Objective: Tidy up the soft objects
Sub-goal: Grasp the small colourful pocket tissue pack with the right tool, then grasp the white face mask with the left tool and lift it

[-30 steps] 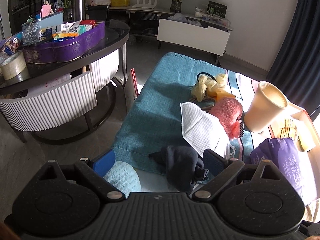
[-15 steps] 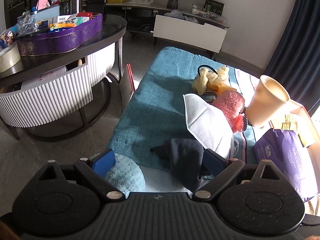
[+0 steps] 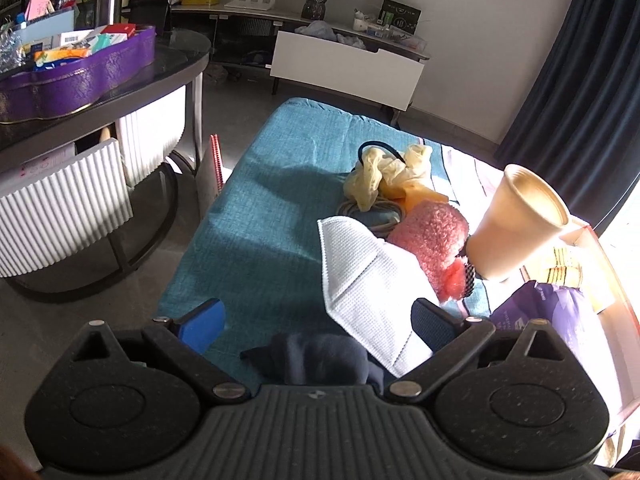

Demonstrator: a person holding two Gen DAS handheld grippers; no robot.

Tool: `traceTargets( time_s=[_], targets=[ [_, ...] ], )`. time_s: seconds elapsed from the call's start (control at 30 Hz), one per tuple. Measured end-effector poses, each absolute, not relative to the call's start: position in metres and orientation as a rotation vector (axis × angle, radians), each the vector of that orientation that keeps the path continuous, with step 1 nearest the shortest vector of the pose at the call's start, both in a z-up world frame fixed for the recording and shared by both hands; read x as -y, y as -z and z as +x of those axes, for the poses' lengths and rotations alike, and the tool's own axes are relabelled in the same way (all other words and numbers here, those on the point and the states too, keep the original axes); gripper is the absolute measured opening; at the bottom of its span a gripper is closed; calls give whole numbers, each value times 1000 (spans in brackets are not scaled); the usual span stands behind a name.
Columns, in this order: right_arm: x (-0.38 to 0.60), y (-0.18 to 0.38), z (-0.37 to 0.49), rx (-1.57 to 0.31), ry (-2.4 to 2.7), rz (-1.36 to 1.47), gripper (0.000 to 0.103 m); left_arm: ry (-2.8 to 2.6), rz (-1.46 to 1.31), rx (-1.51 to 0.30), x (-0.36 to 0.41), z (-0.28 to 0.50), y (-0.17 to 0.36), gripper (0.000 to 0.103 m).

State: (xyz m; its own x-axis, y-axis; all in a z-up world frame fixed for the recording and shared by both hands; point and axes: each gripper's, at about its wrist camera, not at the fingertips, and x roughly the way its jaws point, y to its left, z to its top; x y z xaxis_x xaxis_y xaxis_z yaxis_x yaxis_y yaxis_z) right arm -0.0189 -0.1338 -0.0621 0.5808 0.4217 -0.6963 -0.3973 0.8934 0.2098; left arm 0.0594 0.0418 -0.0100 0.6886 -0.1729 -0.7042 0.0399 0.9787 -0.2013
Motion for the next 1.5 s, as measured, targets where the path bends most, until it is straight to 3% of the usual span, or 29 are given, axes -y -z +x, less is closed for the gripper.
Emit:
traceTargets(
  time_s=[0.6,0.87,0.97,1.0,1.03,1.07,1.23,1.5],
  targets=[
    [183,46,-36,-741,-492,88,66,495,-312,-642,6,65,-1,103],
    [183,45,-41,-739,-532,102,66,442,-163,-700,38,74,15,102],
    [186,43,-42,-726,-527,101,66,374,-206,-728,37,88,24,87],
    [187,42,-42,-722,-525,100,66,355,-225,-743,33,92,26,75],
    [188,41,-42,-717,-522,101,66,339,-237,-758,32,96,28,53],
    [189,40,-43,-714,-522,103,66,325,-240,-774,30,99,28,47],
    [193,36,-45,-696,-527,105,66,333,-256,-770,19,90,22,39],
    [193,11,-43,-610,-521,80,66,247,-175,-675,1,57,-23,39]
  ],
)
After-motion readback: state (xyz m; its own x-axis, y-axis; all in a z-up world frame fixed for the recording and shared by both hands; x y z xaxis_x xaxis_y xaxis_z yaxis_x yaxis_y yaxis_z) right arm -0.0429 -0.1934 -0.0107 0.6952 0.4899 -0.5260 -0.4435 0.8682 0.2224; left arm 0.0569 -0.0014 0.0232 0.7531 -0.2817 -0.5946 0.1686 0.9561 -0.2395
